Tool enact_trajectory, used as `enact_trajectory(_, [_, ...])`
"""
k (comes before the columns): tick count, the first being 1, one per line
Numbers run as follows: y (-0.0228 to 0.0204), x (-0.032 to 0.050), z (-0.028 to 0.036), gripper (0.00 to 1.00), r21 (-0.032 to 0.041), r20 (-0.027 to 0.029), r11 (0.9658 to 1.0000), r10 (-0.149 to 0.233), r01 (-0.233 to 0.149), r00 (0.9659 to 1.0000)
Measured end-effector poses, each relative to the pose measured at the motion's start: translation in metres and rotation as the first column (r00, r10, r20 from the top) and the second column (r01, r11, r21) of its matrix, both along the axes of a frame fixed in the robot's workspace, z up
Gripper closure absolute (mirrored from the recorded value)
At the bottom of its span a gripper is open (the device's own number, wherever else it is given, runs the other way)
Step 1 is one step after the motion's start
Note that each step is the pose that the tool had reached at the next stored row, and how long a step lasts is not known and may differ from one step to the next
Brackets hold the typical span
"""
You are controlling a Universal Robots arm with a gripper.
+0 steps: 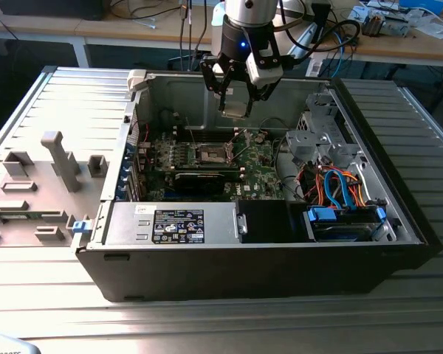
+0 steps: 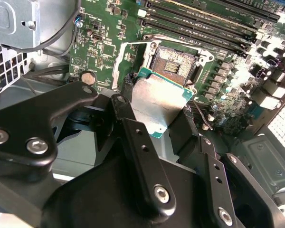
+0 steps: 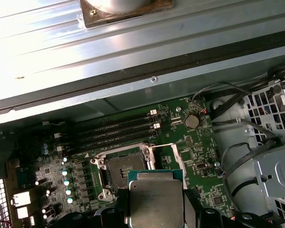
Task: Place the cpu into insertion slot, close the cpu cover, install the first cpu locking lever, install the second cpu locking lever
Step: 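Place the cpu into insertion slot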
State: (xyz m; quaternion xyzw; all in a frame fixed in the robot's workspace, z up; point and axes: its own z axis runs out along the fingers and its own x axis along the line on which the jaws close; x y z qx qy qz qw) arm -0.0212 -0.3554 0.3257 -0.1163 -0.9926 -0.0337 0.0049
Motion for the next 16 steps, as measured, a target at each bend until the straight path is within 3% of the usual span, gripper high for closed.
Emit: enact_trajectory(16, [0.0,0.0,0.0,0.45,0.0,0.0,0.9999,-0.012,0.012,0.9999])
